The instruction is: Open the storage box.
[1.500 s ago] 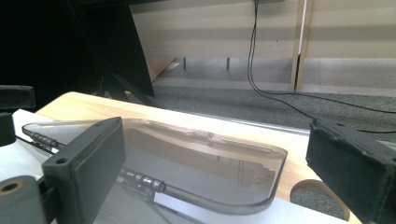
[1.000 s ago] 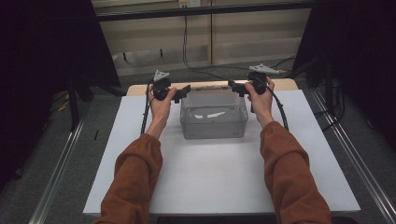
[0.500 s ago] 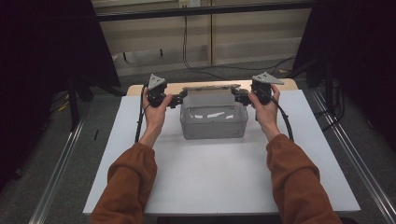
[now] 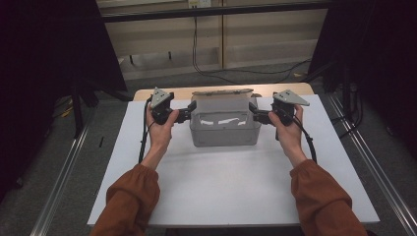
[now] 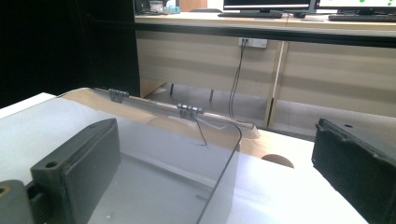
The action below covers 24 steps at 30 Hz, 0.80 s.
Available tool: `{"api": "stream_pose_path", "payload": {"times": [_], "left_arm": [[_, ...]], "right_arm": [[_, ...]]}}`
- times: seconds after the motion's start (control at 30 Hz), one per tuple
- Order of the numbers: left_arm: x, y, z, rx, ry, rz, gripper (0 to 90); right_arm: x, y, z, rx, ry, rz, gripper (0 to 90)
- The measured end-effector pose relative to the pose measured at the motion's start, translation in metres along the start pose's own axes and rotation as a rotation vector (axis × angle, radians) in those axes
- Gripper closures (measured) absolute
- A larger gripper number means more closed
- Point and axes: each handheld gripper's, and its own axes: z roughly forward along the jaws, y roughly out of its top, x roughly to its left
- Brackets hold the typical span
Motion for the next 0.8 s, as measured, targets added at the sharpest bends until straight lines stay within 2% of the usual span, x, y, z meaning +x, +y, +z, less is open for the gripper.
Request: {"api": "stream_pose_path", "payload": {"times": [0.1, 0.17, 0.27, 0.43, 0.53, 0.6, 0.63, 0.73, 0.8], "left_arm": [[-0.006, 0.001, -0.006, -0.012, -0.014, 0.003, 3.0], [-0.011, -0.001, -0.012, -0.015, -0.017, 0.011, 3.0], [-0.017, -0.007, -0.02, -0.023, -0.009, -0.006, 3.0], [-0.02, -0.015, -0.033, -0.012, -0.007, -0.011, 2.4], [-0.022, -0.019, -0.041, 0.004, -0.021, -0.006, 2.2], [-0.024, -0.023, -0.047, -0.008, -0.009, 0.002, 1.9], [-0.025, -0.026, -0.051, -0.015, -0.015, -0.008, 1.9], [-0.027, -0.031, -0.061, -0.022, 0.003, 0.008, 1.9], [-0.027, -0.035, -0.068, -0.036, 0.006, -0.009, 1.9]], "right_arm": [[0.002, -0.002, -0.01, -0.02, -0.009, 0.004, 1.1], [0.004, -0.003, -0.016, -0.025, -0.022, -0.011, 1.1], [0.007, -0.006, -0.026, -0.033, -0.025, -0.015, 1.0], [0.011, -0.012, -0.041, -0.06, -0.033, -0.022, 1.0], [0.012, -0.015, -0.049, -0.07, -0.034, -0.027, 1.0], [0.014, -0.016, -0.055, -0.075, -0.038, -0.038, 1.0], [0.015, -0.018, -0.058, -0.077, -0.039, -0.042, 1.0], [0.017, -0.022, -0.066, -0.077, -0.038, -0.057, 0.7], [0.018, -0.025, -0.072, -0.08, -0.043, -0.065, 0.7]]}}
